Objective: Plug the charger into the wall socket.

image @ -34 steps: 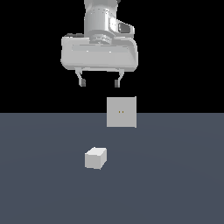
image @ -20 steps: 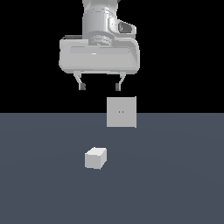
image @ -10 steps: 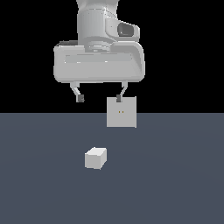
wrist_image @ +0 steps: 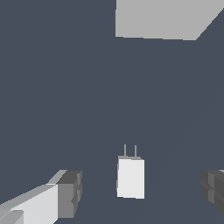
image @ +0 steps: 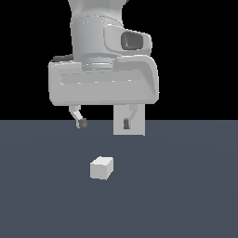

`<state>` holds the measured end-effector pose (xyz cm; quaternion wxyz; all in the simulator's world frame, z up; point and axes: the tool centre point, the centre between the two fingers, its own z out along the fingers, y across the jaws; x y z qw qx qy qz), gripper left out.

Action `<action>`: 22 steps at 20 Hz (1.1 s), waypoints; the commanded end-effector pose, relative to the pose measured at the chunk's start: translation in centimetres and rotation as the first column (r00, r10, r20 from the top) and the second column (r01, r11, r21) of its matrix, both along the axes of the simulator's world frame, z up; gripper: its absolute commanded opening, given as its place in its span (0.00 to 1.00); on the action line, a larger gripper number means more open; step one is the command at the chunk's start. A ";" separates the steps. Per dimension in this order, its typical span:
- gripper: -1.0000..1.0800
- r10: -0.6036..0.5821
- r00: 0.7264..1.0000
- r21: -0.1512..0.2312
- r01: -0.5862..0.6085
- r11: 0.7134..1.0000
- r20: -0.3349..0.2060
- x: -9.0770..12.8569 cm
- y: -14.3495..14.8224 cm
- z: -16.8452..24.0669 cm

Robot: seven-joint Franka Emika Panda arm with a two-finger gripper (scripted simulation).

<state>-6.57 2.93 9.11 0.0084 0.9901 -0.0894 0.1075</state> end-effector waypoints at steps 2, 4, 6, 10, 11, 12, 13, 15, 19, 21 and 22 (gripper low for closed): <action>0.96 -0.026 0.999 -0.004 0.026 1.000 0.021 -0.7 0.0 -1.1; 0.96 -0.038 0.999 -0.006 0.038 0.999 0.030 -1.0 0.0 -1.6; 0.96 -0.047 0.998 -0.008 0.048 0.999 0.037 -1.2 0.1 -2.1; 0.96 -0.060 0.997 -0.011 0.061 0.998 0.047 -1.5 0.1 -2.7; 0.96 -0.062 0.997 -0.011 0.063 0.998 0.048 -1.6 0.1 -2.8; 0.96 -0.063 0.997 -0.012 0.064 0.998 0.049 -1.6 0.1 -2.8; 0.96 -0.064 0.997 -0.012 0.065 0.998 0.050 -1.6 0.1 -2.9; 0.96 -0.062 0.997 -0.012 0.063 0.998 0.048 -1.6 0.1 -2.8; 0.96 -0.062 0.997 -0.012 0.063 0.998 0.048 -1.6 0.1 -3.3; 0.96 -0.063 0.997 -0.011 0.063 0.998 0.048 -1.6 0.1 -3.8; 0.96 -0.063 0.997 -0.011 0.063 0.998 0.048 -1.7 0.1 -4.1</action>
